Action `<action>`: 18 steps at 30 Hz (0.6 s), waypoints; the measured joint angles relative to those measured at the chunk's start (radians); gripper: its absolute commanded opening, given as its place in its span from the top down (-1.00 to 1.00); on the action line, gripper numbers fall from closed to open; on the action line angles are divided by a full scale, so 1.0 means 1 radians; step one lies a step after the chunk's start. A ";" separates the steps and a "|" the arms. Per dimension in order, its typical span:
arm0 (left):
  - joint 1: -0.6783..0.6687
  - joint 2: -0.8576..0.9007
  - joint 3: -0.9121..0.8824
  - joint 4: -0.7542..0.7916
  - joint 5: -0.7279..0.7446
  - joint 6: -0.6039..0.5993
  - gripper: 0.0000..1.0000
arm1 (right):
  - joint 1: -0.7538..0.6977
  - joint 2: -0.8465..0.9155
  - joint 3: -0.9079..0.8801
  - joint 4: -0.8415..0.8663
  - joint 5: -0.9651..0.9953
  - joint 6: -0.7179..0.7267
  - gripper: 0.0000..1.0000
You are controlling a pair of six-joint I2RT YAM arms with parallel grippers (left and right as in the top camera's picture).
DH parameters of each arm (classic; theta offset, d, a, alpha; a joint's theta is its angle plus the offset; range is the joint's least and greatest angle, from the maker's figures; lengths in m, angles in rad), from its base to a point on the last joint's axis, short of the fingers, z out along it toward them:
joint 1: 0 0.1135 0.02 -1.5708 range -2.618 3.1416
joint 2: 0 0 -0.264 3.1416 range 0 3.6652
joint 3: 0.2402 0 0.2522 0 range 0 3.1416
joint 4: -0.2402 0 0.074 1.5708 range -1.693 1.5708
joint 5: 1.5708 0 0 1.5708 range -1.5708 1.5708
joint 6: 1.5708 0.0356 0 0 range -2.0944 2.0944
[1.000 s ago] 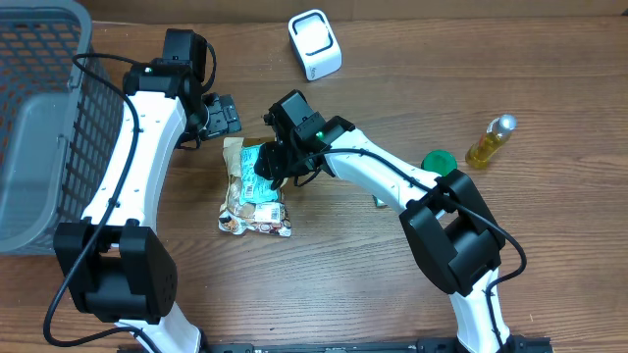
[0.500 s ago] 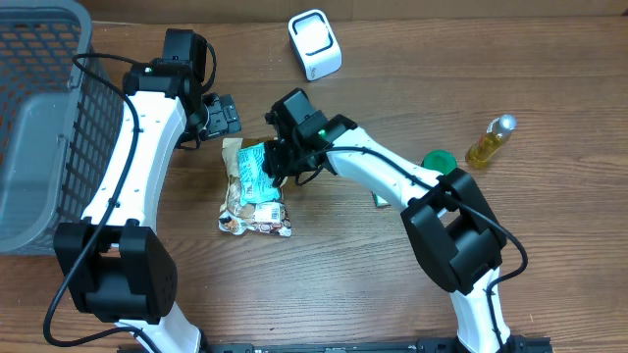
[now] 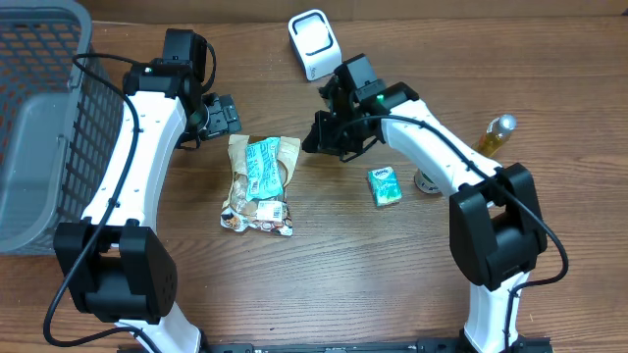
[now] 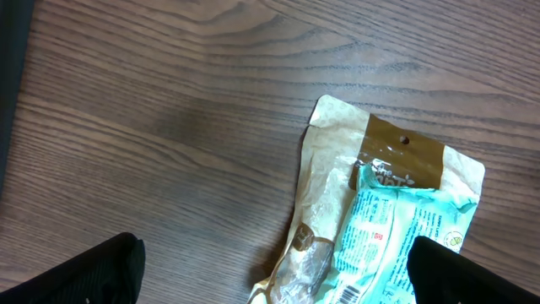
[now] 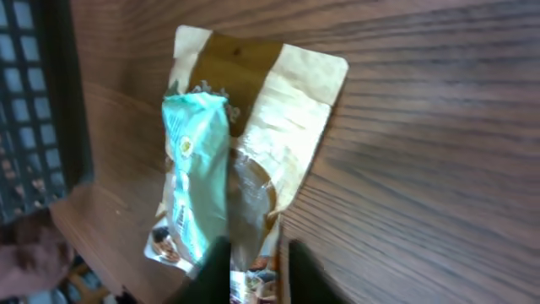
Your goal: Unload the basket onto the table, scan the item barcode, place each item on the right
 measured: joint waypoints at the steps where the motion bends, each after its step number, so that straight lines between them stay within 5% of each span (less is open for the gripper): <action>1: 0.000 0.000 0.000 0.000 0.000 0.000 -0.99 | 0.003 0.000 0.000 0.004 -0.003 -0.003 -0.30; 12: 0.000 0.000 0.000 0.000 0.000 0.000 -0.99 | 0.182 0.004 0.000 0.112 0.199 -0.001 -0.29; 18: 0.000 0.000 0.000 0.000 0.000 0.000 -0.99 | 0.255 0.074 0.000 0.200 0.299 0.030 0.23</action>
